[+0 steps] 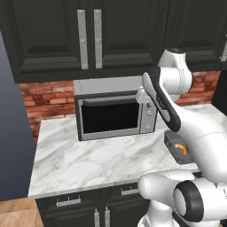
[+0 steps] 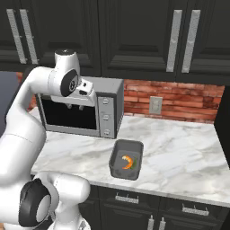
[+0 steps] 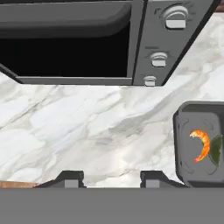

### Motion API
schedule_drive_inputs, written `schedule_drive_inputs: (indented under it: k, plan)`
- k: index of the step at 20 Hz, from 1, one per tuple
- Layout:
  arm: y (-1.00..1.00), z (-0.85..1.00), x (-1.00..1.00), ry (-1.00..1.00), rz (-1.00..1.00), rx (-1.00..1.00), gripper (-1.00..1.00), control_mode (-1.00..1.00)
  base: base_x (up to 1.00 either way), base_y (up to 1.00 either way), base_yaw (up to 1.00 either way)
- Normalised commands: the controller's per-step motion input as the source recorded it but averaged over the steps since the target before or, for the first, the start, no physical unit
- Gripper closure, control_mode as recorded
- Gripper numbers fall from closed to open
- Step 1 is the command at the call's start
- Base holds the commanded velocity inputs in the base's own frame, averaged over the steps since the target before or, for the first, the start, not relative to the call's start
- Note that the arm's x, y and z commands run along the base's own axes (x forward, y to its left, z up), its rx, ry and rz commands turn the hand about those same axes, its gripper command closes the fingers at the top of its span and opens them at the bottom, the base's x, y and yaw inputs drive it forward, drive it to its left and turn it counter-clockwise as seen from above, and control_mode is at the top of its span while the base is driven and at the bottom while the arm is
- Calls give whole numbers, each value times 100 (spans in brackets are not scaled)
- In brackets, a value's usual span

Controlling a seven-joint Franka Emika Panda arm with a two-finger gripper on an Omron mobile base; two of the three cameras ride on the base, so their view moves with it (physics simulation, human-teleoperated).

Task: Place the tupperware on the second highest shelf of the fridge. Make space for the tupperware among the existing items by rearranging them on the shelves if needed. Close the fridge door when finished.

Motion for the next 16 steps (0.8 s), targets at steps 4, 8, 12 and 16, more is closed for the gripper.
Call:
schedule_drive_inputs:
  k: [4,8,12,16]
  plan:
    - [-14,-15,-9,0,-2,0,-100,-100,0,0,0]
    - [-71,-53,-24,0,-31,0,-100,-100,0,0,0]
    - [-99,-70,-29,-5,-44,3,-100,-100,0,0,0]
    - [-99,-45,-15,-5,-39,7,-100,-100,0,0,0]
